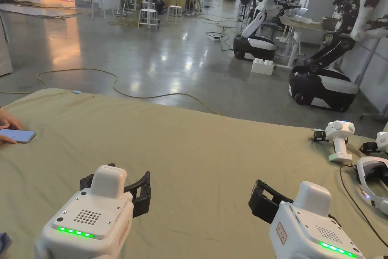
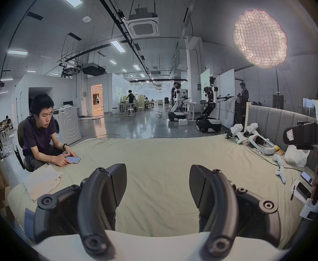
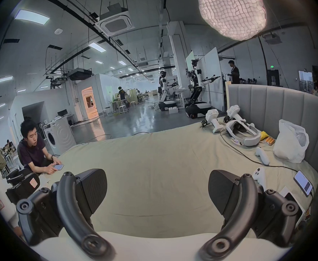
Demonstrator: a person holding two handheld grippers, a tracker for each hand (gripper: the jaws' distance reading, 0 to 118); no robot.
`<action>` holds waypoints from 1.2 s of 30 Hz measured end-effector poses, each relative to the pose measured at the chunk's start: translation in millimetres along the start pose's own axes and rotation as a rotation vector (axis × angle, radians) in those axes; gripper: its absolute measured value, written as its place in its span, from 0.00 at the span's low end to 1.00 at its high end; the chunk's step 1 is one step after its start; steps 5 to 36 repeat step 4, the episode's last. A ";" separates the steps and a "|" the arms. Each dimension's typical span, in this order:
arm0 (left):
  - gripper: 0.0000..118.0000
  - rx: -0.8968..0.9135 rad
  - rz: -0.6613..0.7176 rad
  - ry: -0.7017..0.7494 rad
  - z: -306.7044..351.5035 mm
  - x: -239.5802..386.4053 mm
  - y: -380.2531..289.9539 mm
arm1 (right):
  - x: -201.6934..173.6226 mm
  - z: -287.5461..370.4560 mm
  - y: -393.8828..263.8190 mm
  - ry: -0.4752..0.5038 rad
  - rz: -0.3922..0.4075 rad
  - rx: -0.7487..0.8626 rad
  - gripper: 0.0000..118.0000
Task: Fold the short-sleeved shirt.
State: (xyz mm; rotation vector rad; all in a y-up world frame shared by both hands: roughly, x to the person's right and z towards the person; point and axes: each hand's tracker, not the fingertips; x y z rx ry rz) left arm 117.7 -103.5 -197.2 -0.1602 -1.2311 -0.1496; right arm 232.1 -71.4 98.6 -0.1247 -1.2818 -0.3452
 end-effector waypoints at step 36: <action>0.64 -0.001 0.001 0.002 -0.5 -0.5 -0.5 | 4.2 -6.8 1.9 0.011 -0.038 -0.050 0.94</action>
